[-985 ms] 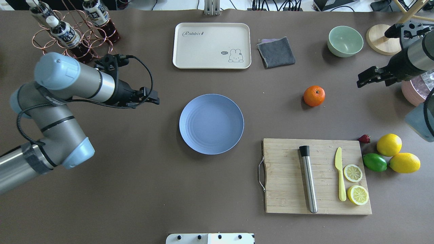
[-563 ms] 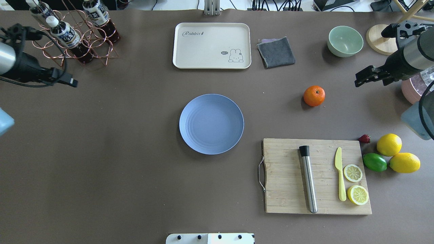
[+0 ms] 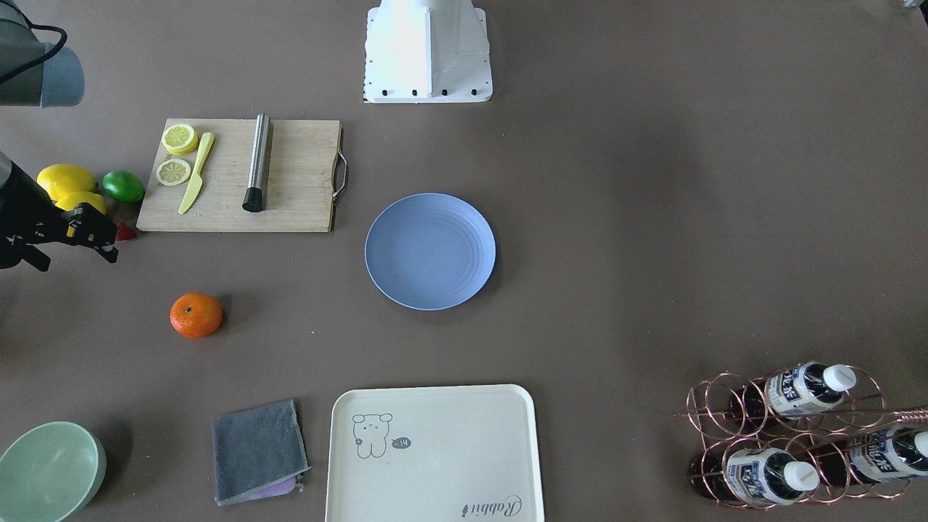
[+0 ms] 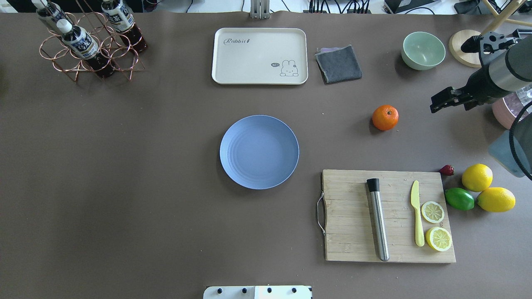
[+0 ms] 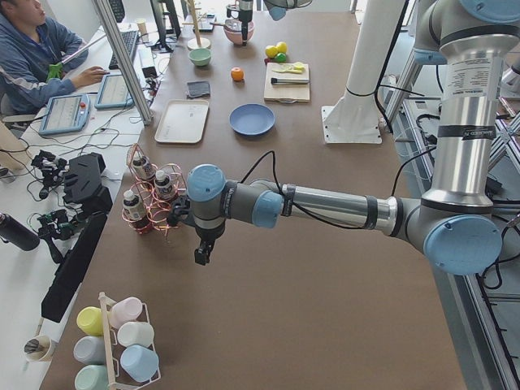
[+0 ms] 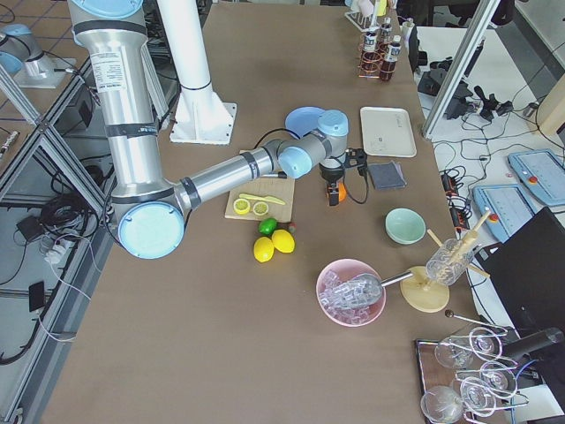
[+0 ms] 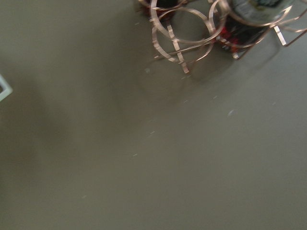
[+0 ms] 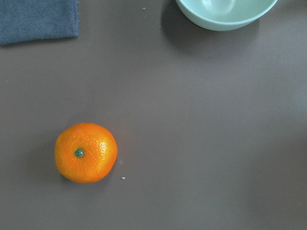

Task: Pick orange to plate
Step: 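Withdraw the left arm while the right gripper moves toward the orange, then lower the right gripper over the orange tangerine and grasp it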

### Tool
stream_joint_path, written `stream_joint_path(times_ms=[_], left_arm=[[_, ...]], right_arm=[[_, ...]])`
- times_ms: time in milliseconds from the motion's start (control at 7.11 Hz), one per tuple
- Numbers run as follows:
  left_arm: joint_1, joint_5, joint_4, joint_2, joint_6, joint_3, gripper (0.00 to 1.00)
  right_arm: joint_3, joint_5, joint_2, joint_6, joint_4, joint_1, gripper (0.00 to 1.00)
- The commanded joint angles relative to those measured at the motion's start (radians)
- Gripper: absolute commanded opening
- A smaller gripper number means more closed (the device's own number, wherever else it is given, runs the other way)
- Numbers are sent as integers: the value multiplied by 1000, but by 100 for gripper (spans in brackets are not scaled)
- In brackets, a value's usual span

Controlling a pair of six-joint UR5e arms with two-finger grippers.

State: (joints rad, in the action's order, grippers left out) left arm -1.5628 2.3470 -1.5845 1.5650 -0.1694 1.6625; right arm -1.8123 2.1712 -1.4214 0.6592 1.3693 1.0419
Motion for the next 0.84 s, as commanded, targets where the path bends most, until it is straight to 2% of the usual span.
stream_joint_path(times_ms=[0, 141, 422, 704], left_arm=[[-66, 21, 104, -95, -101, -36, 98], [-68, 49, 91, -118, -107, -30, 98], [-66, 78, 89, -129, -108, -24, 98], [-62, 87, 19, -129, -108, -27, 98]], right_arm=[[-22, -69, 15, 0, 1, -72, 100], [-21, -138, 47, 6, 8, -106, 100], [1, -148, 88, 10, 13, -132, 100], [62, -152, 108, 109, -3, -155, 100]])
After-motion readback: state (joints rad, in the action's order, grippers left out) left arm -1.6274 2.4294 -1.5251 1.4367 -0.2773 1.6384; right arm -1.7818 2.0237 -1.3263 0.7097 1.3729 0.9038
